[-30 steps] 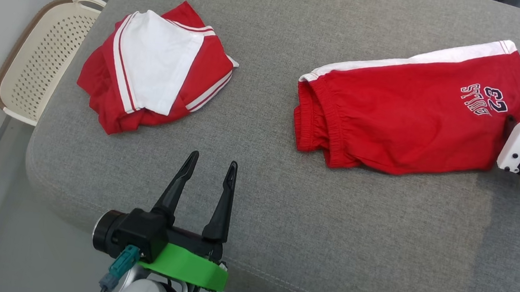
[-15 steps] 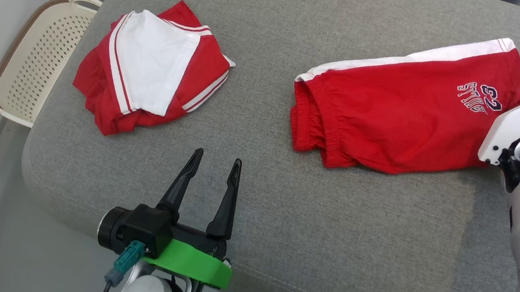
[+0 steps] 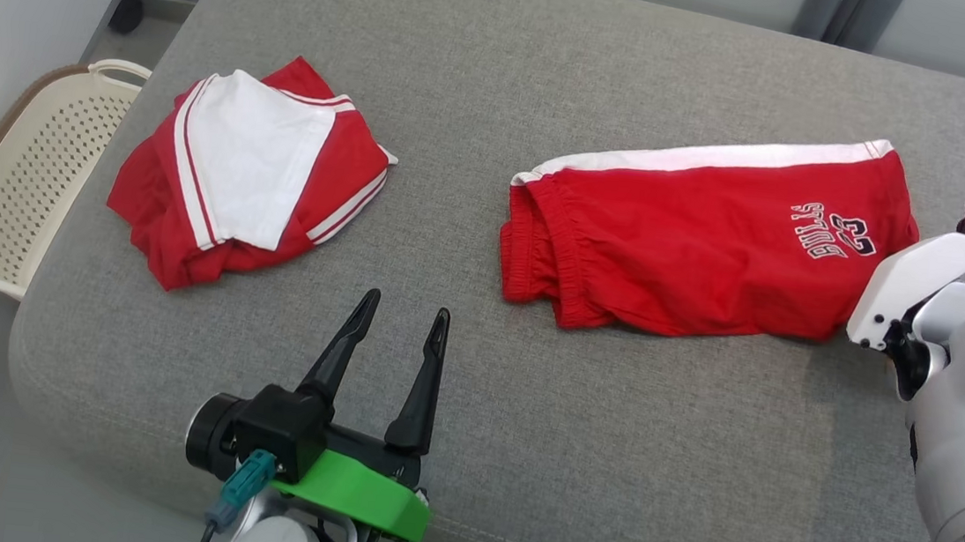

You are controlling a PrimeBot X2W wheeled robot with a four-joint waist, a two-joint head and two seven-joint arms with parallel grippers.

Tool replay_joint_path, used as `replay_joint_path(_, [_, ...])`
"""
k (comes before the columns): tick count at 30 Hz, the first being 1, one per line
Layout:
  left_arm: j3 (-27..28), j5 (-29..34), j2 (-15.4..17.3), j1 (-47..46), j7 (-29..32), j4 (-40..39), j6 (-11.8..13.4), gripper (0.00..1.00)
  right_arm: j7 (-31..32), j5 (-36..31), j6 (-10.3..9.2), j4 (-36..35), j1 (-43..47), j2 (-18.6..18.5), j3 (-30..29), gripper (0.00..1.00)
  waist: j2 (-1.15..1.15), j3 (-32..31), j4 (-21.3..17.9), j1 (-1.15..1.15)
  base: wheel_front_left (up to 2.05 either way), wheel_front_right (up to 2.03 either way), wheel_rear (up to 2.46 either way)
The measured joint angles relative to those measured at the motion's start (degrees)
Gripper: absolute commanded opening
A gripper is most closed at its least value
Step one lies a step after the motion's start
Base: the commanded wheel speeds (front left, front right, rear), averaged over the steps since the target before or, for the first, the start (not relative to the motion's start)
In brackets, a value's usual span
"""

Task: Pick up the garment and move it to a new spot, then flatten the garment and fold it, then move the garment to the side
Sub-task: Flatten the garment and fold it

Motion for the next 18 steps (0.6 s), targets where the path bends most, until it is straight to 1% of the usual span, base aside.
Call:
replay_joint_path(9, [-0.37, -0.09, 0.18, 1.16, 0.0, 1.42, -0.13, 1.0, -1.91, 3.74, 0.0, 1.05, 4.41, 1.38, 0.94, 0.0, 0.0, -3.62, -1.85, 0.0, 0.0, 0.0, 0.0])
replay_joint_path(18, [-0.58, -0.49, 1.31, 3.14, 0.98, 1.66, 0.43, 1.0, -3.47, 6.38, 0.0, 1.12, 9.79, 0.94, 2.26, 0.0, 0.0, -7.72, -3.01, 0.0, 0.0, 0.0, 0.0])
